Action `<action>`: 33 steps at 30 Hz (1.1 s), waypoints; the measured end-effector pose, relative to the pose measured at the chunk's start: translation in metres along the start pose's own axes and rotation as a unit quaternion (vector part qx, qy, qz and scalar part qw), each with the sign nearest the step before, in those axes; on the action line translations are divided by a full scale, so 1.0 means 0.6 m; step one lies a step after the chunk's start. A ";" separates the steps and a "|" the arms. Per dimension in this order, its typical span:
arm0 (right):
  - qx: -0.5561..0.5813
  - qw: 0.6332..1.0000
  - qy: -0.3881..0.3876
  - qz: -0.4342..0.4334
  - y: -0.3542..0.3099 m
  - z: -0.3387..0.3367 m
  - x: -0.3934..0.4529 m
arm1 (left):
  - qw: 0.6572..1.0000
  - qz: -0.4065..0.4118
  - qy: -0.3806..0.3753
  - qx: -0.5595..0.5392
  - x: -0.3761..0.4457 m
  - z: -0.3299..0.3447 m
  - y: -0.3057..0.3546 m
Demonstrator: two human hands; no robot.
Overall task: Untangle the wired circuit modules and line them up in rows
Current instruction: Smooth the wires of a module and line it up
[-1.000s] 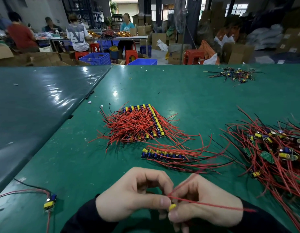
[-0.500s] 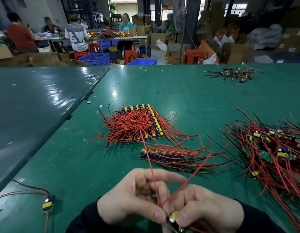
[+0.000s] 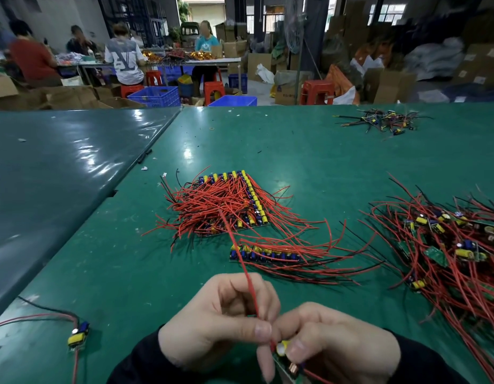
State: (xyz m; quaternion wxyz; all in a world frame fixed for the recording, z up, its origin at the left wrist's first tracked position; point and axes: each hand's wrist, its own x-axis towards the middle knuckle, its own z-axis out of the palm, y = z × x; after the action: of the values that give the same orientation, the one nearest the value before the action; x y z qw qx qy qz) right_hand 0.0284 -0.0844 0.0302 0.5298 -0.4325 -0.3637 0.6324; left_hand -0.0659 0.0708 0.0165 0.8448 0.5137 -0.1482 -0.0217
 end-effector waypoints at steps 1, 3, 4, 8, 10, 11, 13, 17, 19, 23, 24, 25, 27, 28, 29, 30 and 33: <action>0.002 1.000 0.010 -0.009 0.002 0.000 0.002 | 1.000 0.005 0.024 0.004 0.001 0.000 0.000; -0.008 0.999 0.035 -0.026 0.003 -0.002 0.004 | 0.996 0.016 0.082 0.024 0.002 0.001 -0.001; -0.030 0.998 0.051 -0.033 0.004 -0.003 0.005 | 0.993 0.022 0.111 0.042 0.003 0.001 -0.001; -0.092 0.988 0.104 -0.063 0.004 -0.004 0.006 | 0.969 0.033 0.210 0.129 0.006 0.004 -0.004; -0.102 0.983 0.129 -0.075 0.005 0.000 0.007 | 0.959 0.018 0.241 0.149 0.007 0.007 -0.005; -0.118 0.979 0.146 -0.080 0.006 0.002 0.008 | 0.956 0.008 0.253 0.151 0.007 0.007 -0.005; -0.145 0.971 0.168 -0.093 0.009 0.005 0.009 | 0.952 -0.007 0.269 0.143 0.007 0.008 -0.005; -0.202 0.952 0.214 -0.082 0.015 0.005 0.007 | 0.946 -0.025 0.303 0.109 0.007 0.008 -0.004; -0.241 0.937 0.242 -0.075 0.018 0.003 0.006 | 0.942 -0.027 0.318 0.106 0.008 0.006 -0.004; -0.328 0.895 0.292 -0.080 0.021 0.003 0.004 | 0.932 -0.050 0.344 0.105 0.009 0.005 -0.004; -0.342 0.887 0.298 -0.083 0.021 0.002 0.004 | 0.930 -0.056 0.349 0.103 0.009 0.005 -0.004; -0.355 0.881 0.302 -0.083 0.021 0.002 0.004 | 0.928 -0.061 0.353 0.102 0.009 0.006 -0.004; -0.384 0.866 0.309 -0.081 0.023 0.001 0.004 | 0.924 -0.071 0.359 0.107 0.008 0.007 -0.003; -0.401 0.857 0.314 -0.077 0.024 0.001 0.004 | 0.923 -0.077 0.361 0.112 0.008 0.007 -0.002; -0.417 0.848 0.318 -0.074 0.024 0.000 0.004 | 0.921 -0.085 0.363 0.115 0.007 0.006 0.000; -0.433 0.840 0.319 -0.073 0.025 0.000 0.004 | 0.919 -0.092 0.366 0.112 0.006 0.005 0.001; -0.474 0.815 0.322 -0.082 0.024 -0.002 0.003 | 0.916 -0.108 0.378 0.081 0.004 0.002 0.001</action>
State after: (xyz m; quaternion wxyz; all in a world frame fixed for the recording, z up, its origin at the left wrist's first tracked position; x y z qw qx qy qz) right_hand 0.0242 -0.0854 0.0166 0.3958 -0.7774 -0.4618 0.1602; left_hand -0.0641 0.0696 0.0179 0.7861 0.5628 0.2371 0.0948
